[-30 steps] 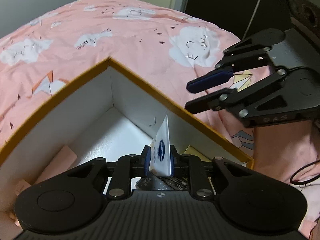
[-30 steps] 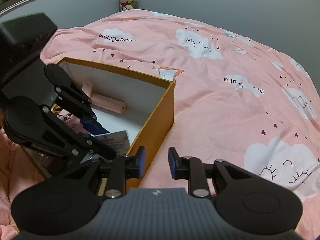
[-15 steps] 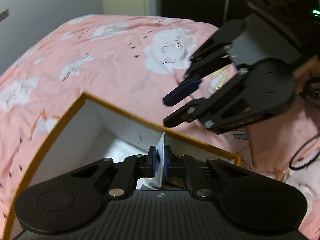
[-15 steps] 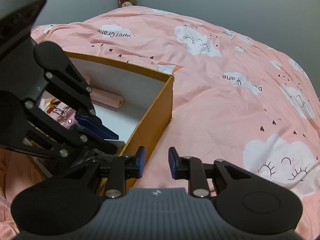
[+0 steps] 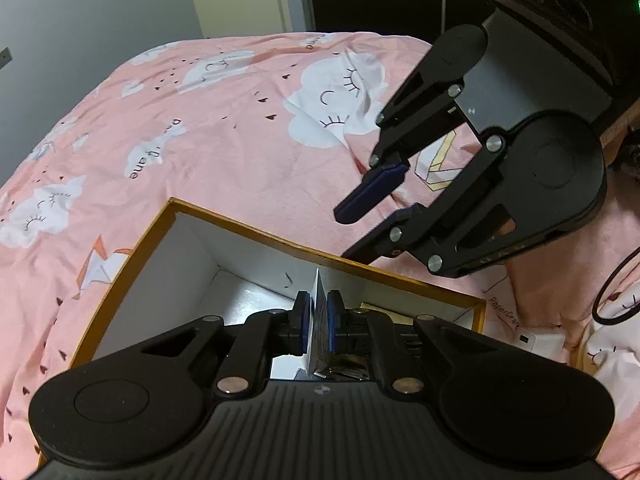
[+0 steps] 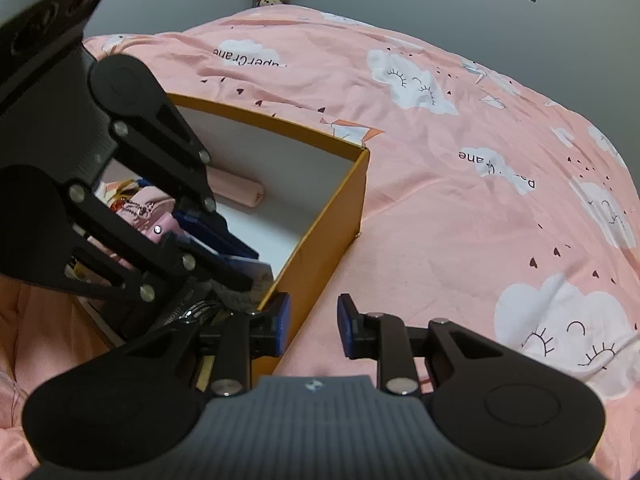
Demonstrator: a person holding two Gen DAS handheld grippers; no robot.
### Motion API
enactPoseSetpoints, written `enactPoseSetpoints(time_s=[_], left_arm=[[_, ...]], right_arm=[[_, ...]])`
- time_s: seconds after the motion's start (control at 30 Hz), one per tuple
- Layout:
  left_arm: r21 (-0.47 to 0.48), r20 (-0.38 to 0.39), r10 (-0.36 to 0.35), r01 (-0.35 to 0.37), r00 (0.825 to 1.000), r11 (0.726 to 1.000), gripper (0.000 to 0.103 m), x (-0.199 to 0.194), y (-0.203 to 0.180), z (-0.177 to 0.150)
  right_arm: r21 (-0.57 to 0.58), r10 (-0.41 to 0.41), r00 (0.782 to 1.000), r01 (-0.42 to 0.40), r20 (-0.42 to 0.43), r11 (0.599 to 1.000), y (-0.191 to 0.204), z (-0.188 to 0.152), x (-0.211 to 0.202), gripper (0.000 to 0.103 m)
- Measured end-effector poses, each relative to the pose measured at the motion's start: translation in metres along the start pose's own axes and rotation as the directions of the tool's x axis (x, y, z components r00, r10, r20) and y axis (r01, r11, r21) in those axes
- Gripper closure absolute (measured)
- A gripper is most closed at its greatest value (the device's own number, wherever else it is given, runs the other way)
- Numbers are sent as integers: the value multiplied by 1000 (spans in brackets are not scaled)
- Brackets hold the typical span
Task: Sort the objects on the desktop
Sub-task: 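Lower the white lotion tube into the box and open the left gripper, then move both grippers away from the box toward the tape measure and charger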
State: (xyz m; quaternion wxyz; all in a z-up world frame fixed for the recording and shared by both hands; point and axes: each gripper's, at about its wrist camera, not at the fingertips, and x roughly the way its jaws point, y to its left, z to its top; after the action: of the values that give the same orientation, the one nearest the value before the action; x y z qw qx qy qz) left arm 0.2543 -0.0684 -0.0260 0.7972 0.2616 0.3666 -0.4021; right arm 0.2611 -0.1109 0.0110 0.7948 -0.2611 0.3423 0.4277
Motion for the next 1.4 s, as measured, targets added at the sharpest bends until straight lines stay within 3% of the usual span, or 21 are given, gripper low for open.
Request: enactPoseSetpoints(time_s=[0.3, 0.47, 0.53, 0.67, 0.8, 0.87, 0.97, 1.0, 1.1, 1.2, 1.4], left_arm=[[-106, 73, 80, -72, 994, 992, 94, -51, -4, 0], [-189, 122, 148, -124, 981, 974, 94, -86, -18, -4], [-228, 147, 165, -129, 975, 965, 94, -102, -27, -8], [-310, 179, 199, -136, 964, 941, 94, -130, -49, -19], [-427, 161, 171, -88, 972, 900, 93, -138, -69, -37], [-487, 128, 143, -64, 981, 871, 93, -132, -78, -47], [-601, 20, 84, -55, 996, 798, 93, -109, -87, -61], [-631, -25, 74, -73, 997, 772, 93, -99, -91, -64], [-668, -122, 71, -135, 990, 732, 93, -79, -106, -71], [-675, -182, 41, -155, 983, 722, 93, -69, -122, -76], [-631, -298, -12, -187, 954, 753, 93, -56, -157, -88]], right_arm=[[2, -37, 999, 37, -7, 999, 9, 0, -13, 75], [2, -71, 996, 71, 48, 997, 18, -2, -34, 73], [13, -84, 992, 83, 92, 996, 22, -5, -47, 63], [8, -108, 983, 108, 145, 994, 34, -15, -68, 62], [42, -82, 988, 77, 128, 996, 44, -34, -81, 62], [64, -44, 995, 39, 86, 997, 51, -47, -83, 62], [55, -5, 1000, 5, 4, 998, 66, -69, -77, 62], [62, 1, 1000, 1, -28, 998, 70, -76, -73, 62], [123, 43, 991, -28, -124, 992, 79, -98, -58, 62], [160, 94, 977, -63, -193, 985, 90, -116, -49, 62], [179, 101, 960, -55, -260, 982, 104, -132, -48, 56]])
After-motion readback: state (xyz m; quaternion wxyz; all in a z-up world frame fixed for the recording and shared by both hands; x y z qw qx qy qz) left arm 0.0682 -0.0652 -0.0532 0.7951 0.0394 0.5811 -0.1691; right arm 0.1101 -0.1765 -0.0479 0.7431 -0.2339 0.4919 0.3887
